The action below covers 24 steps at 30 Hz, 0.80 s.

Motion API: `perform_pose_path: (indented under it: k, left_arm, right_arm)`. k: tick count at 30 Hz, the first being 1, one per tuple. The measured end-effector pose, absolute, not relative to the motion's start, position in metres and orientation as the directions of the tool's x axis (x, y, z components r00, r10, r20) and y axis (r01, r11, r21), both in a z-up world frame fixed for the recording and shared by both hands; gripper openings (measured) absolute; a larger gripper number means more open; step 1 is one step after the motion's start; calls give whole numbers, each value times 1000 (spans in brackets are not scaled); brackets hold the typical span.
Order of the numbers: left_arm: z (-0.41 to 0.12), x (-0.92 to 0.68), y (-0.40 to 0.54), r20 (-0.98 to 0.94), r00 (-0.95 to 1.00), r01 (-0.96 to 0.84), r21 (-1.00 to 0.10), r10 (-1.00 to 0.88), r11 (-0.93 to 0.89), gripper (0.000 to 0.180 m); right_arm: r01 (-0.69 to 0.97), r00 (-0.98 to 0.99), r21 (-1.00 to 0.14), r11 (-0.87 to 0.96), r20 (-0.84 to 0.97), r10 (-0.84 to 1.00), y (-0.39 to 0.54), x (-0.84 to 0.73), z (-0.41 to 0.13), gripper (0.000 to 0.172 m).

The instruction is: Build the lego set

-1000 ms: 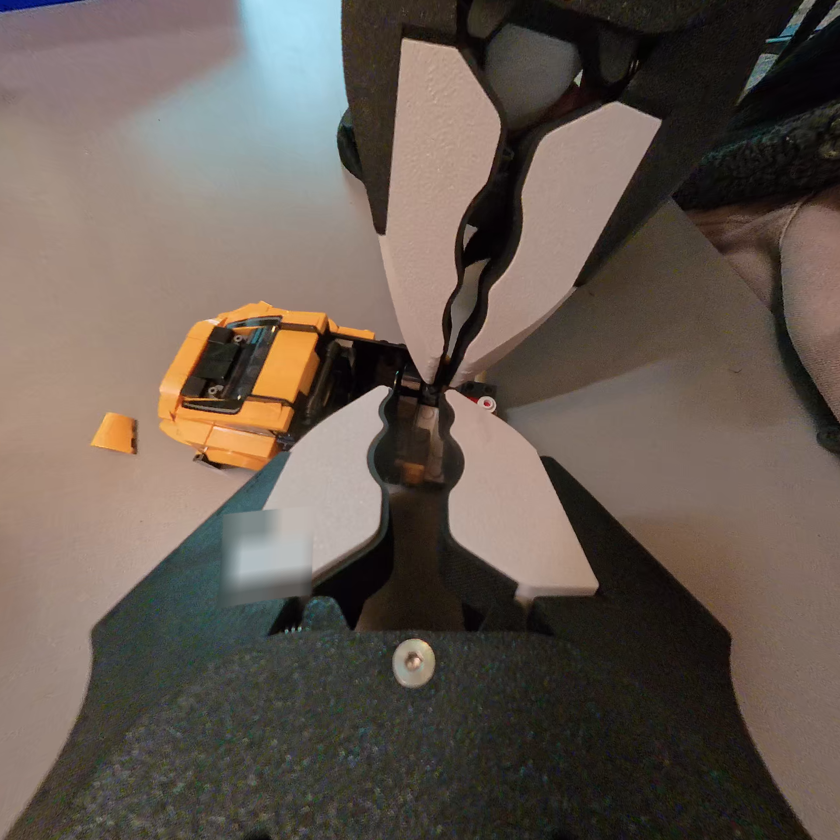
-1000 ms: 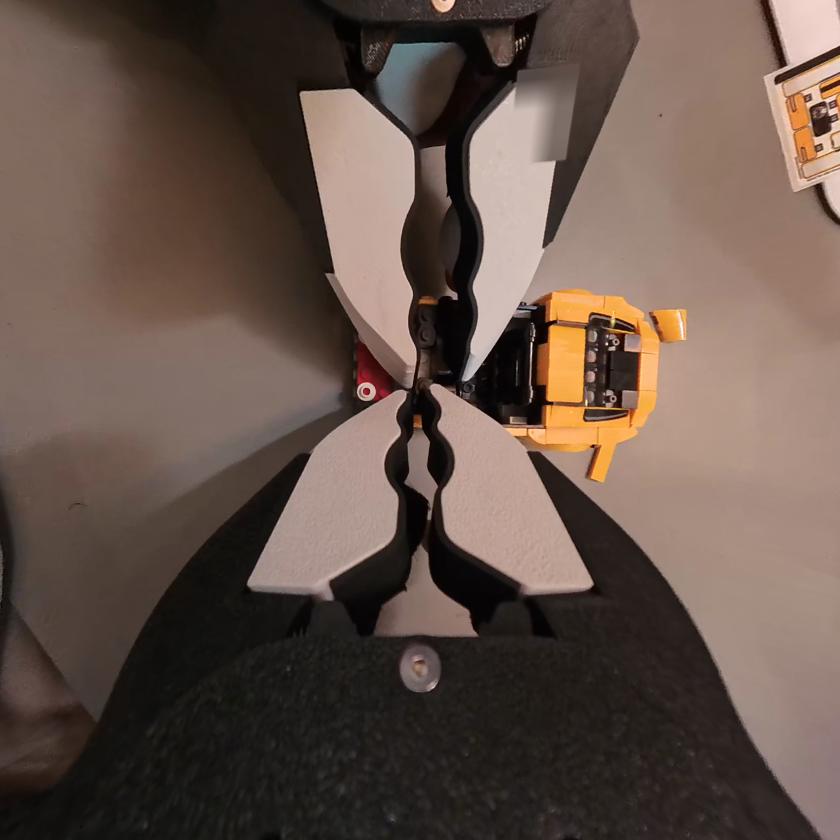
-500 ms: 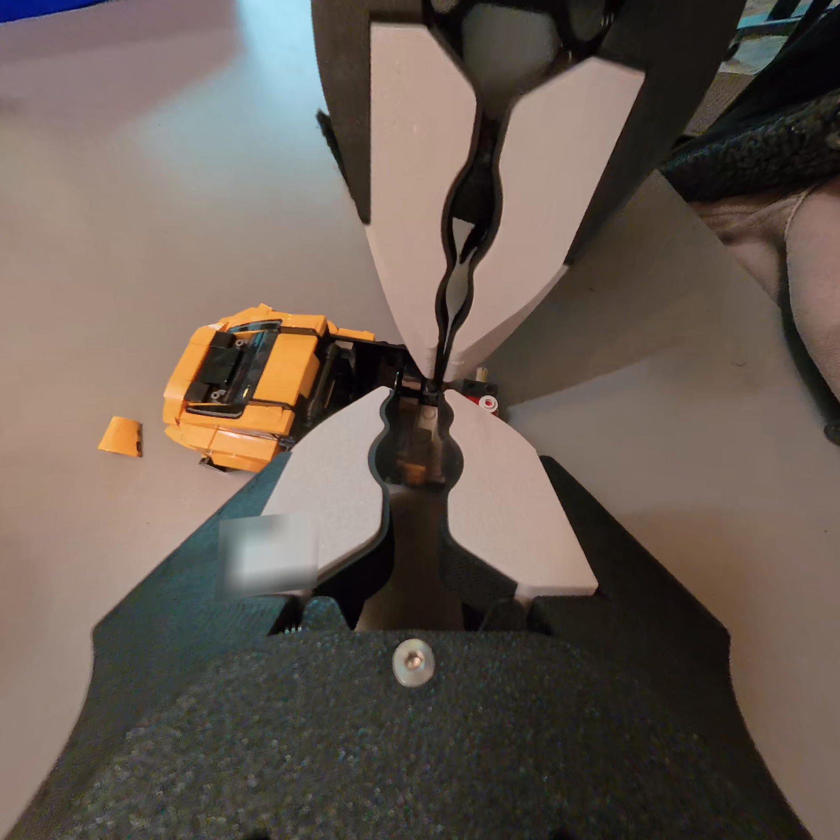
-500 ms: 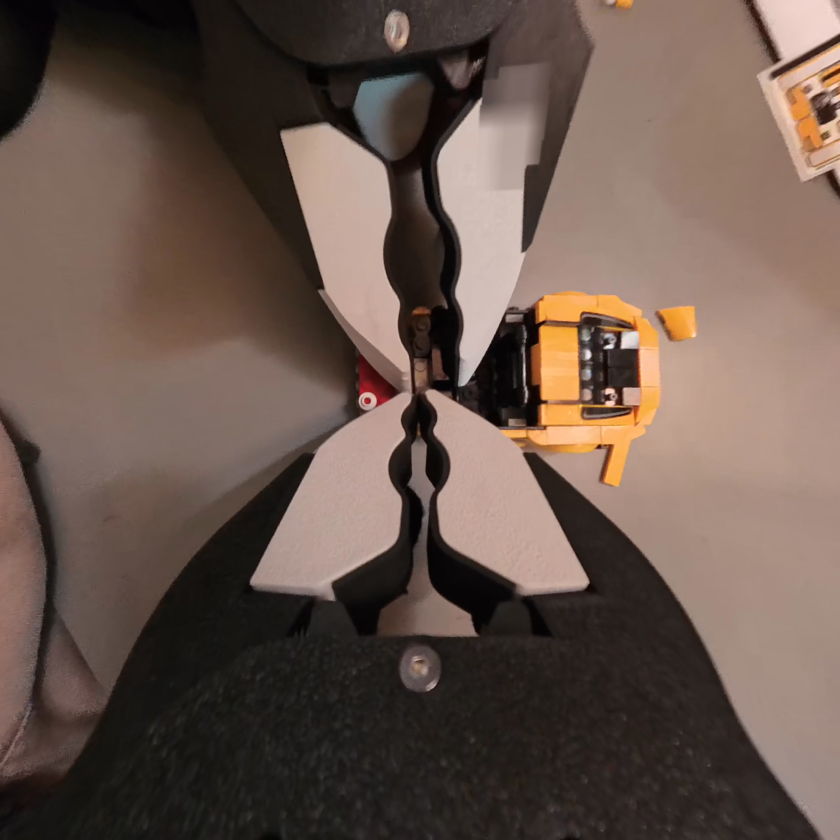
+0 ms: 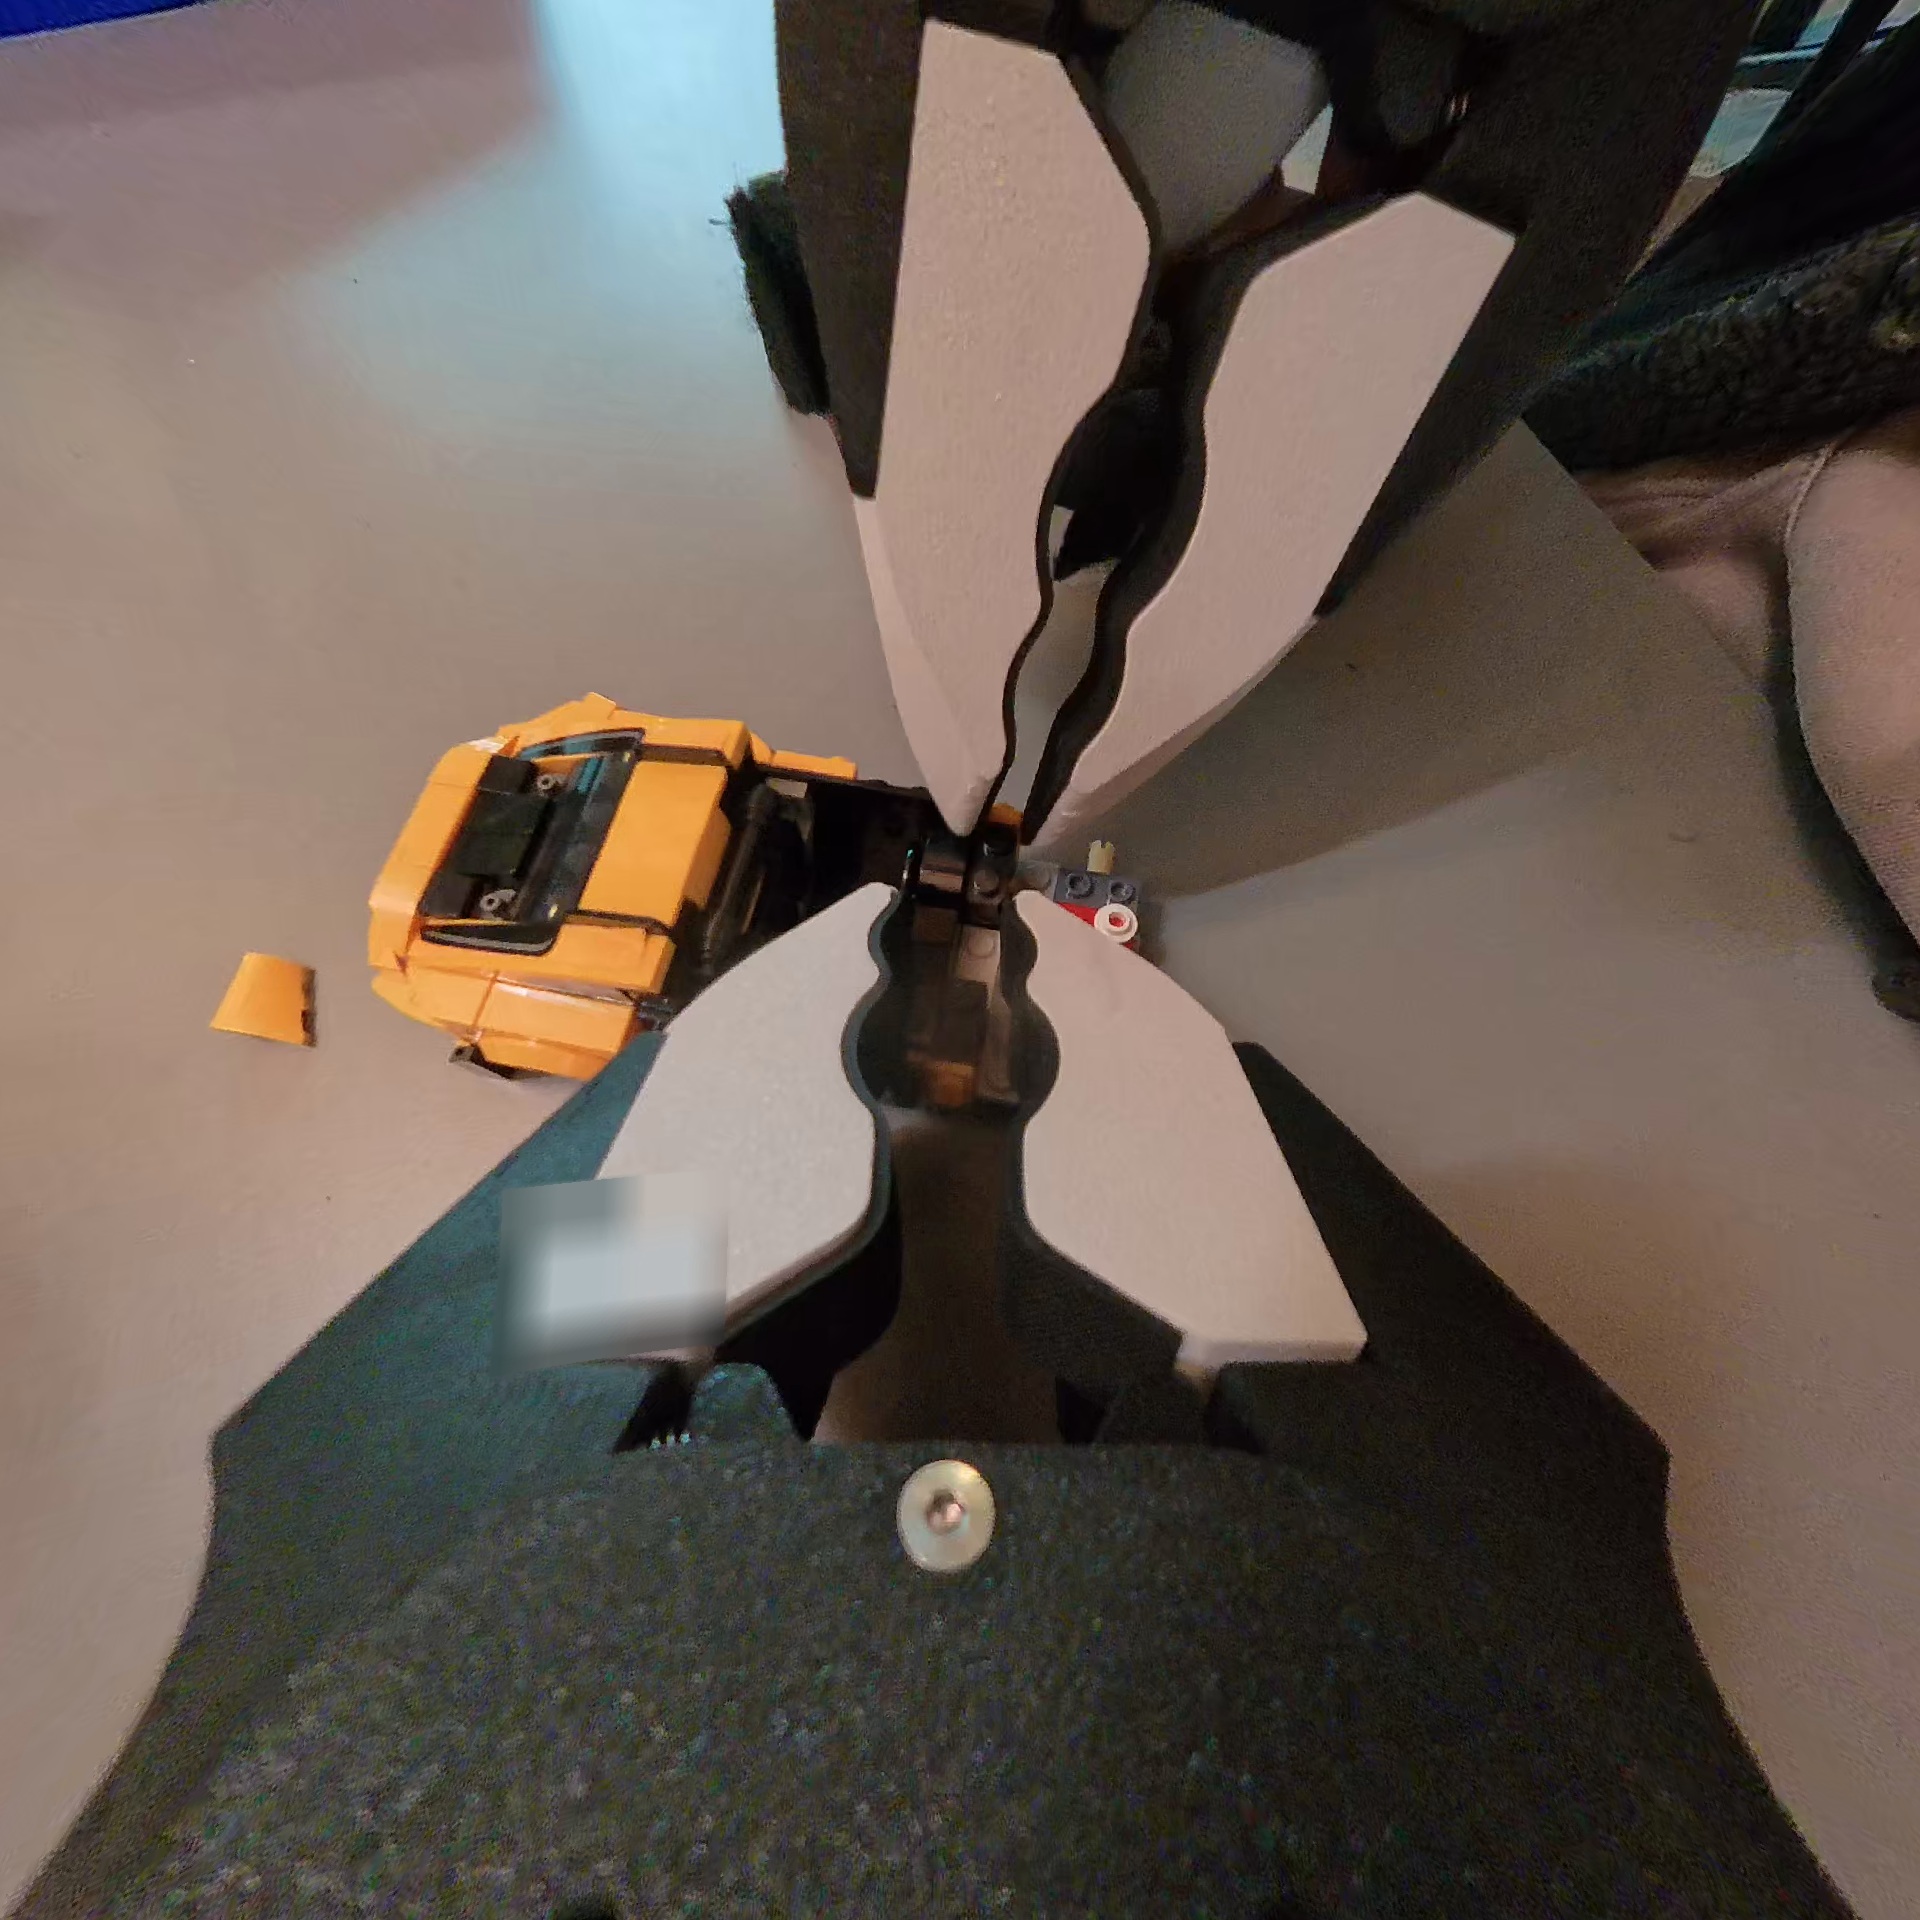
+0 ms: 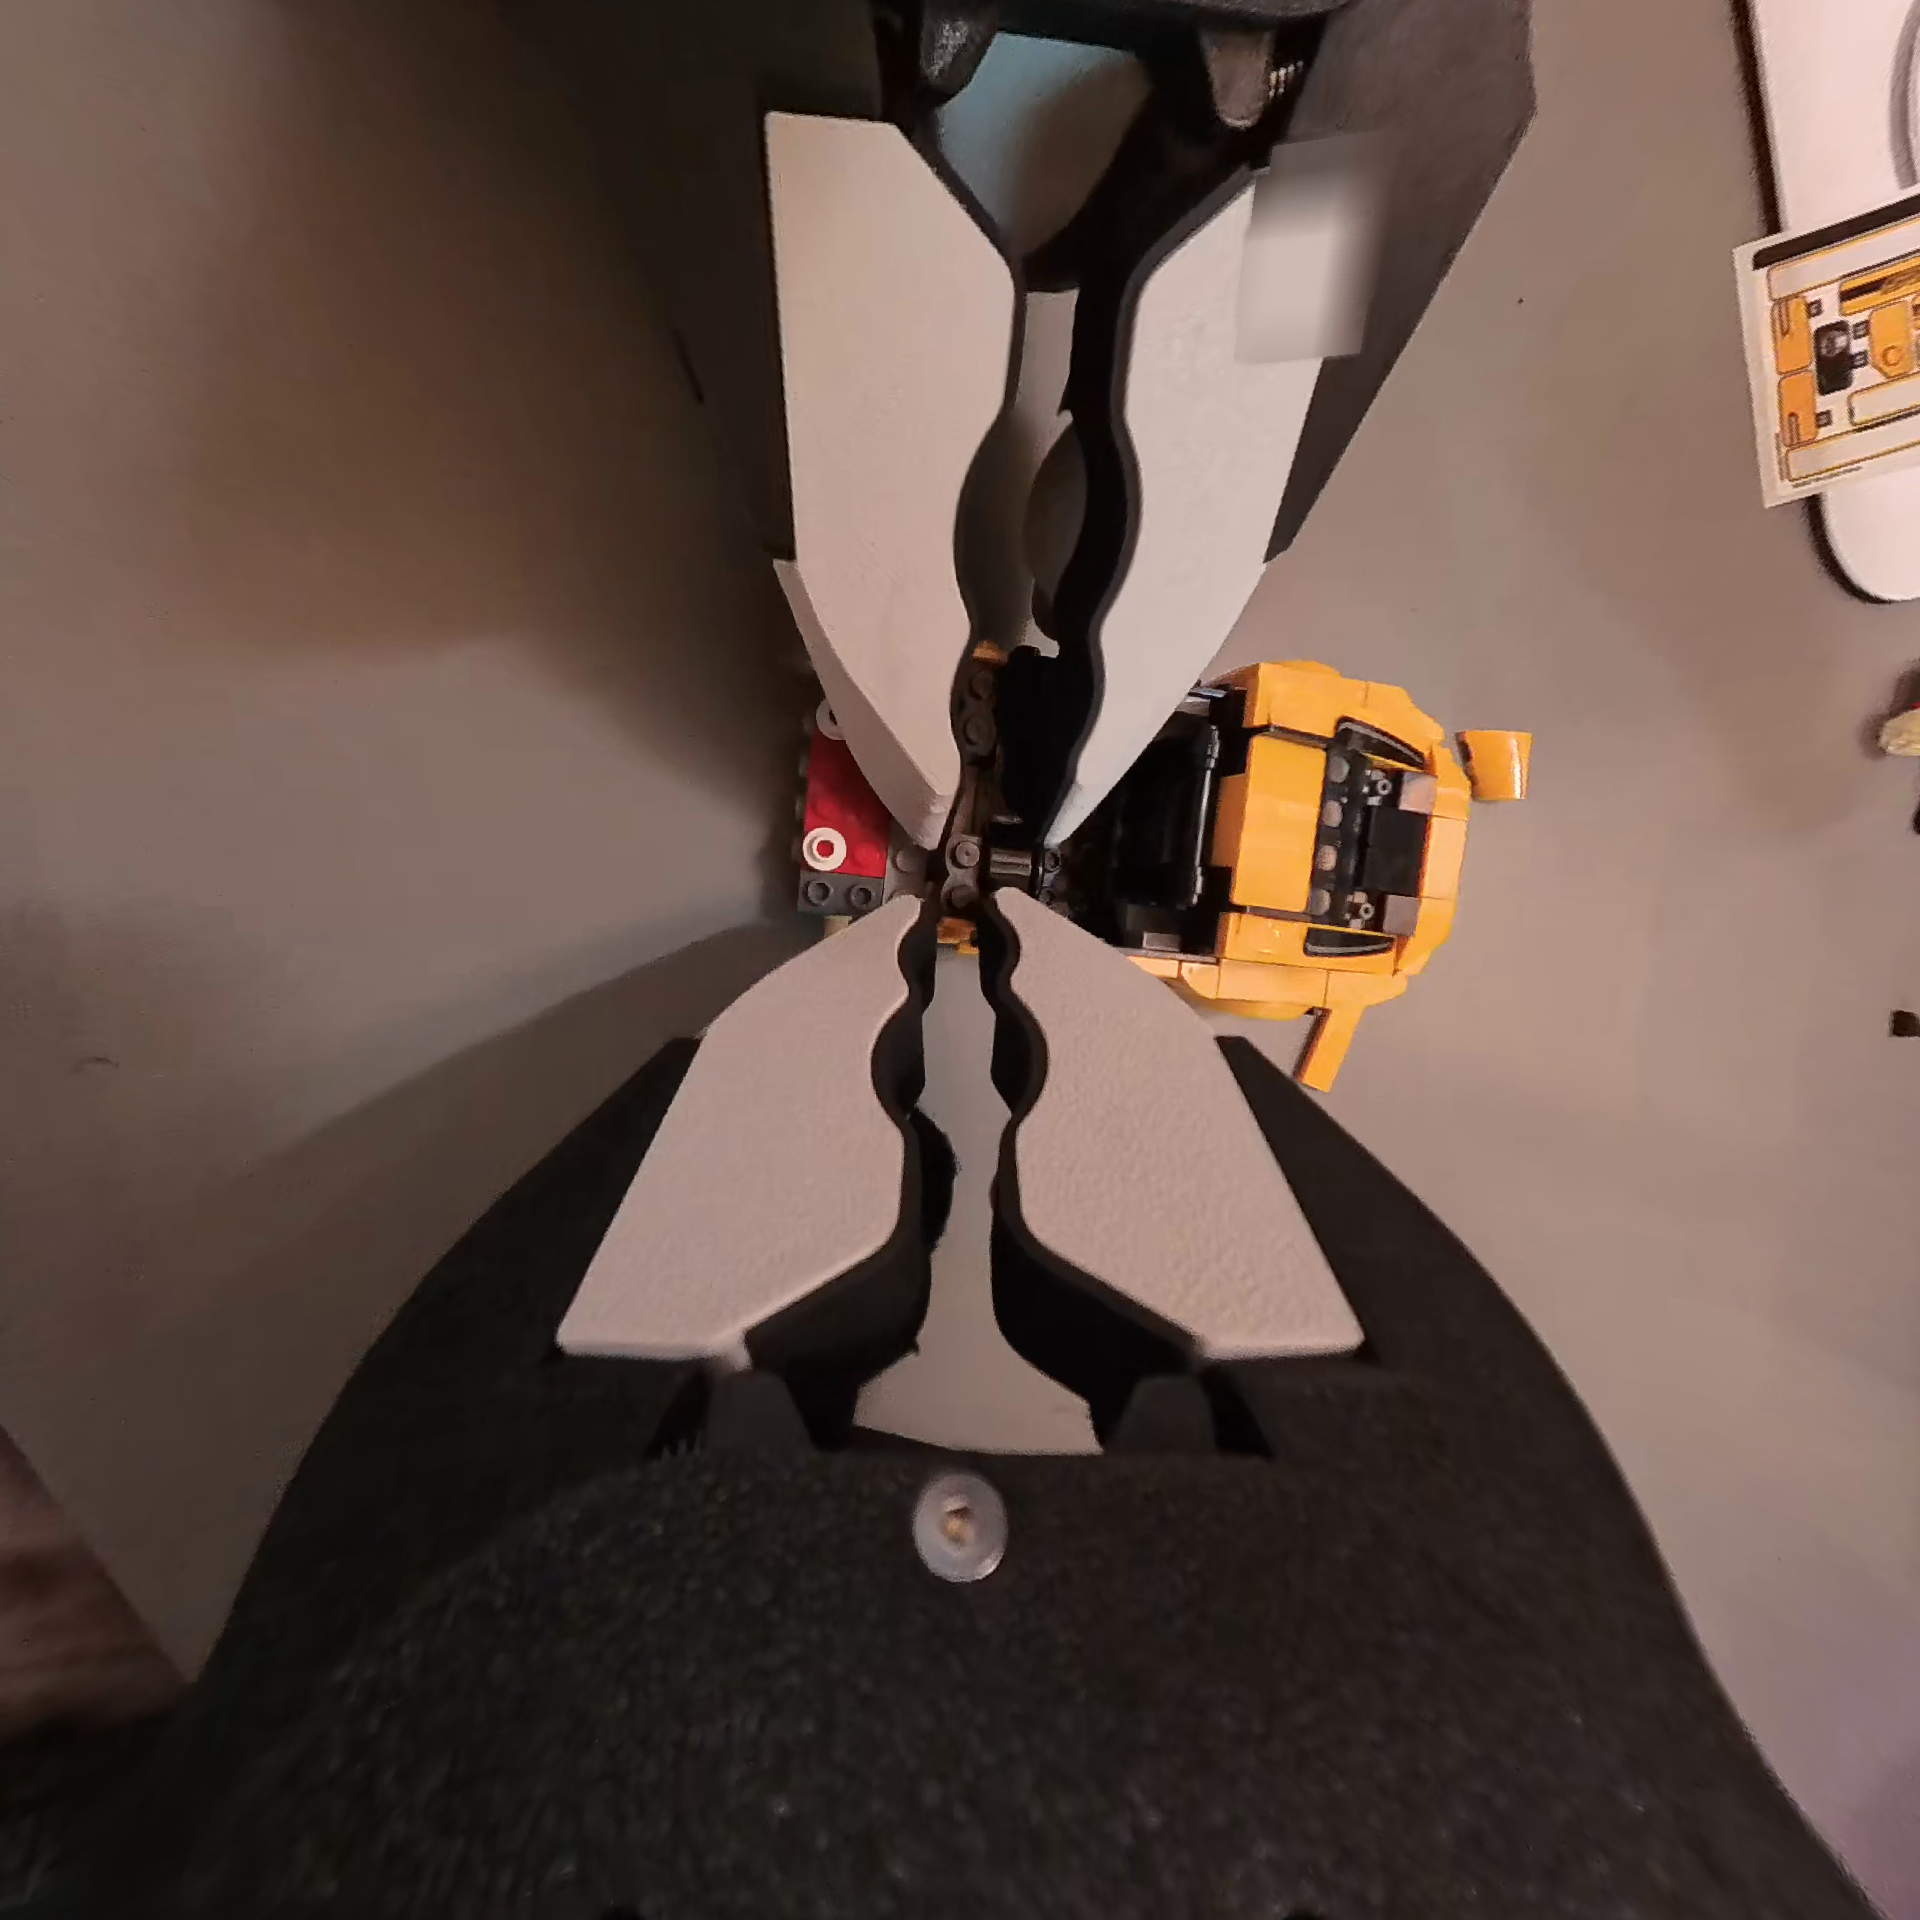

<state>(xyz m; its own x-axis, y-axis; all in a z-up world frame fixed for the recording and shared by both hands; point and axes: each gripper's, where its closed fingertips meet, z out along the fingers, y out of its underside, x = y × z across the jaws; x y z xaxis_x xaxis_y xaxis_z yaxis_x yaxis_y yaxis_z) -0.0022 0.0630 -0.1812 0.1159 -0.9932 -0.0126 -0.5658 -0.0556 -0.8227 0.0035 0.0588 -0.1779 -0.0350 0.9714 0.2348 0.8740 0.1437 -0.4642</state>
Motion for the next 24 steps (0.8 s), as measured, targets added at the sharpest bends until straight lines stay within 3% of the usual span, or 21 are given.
perform_pose_path:
  k: [24]
  left_arm:
    - [-182,-2,63,-21,123,-559,-828,-992,-52,17]
  right_arm:
    - [932,-40,-340,125,246,968,59,6,-180,8]
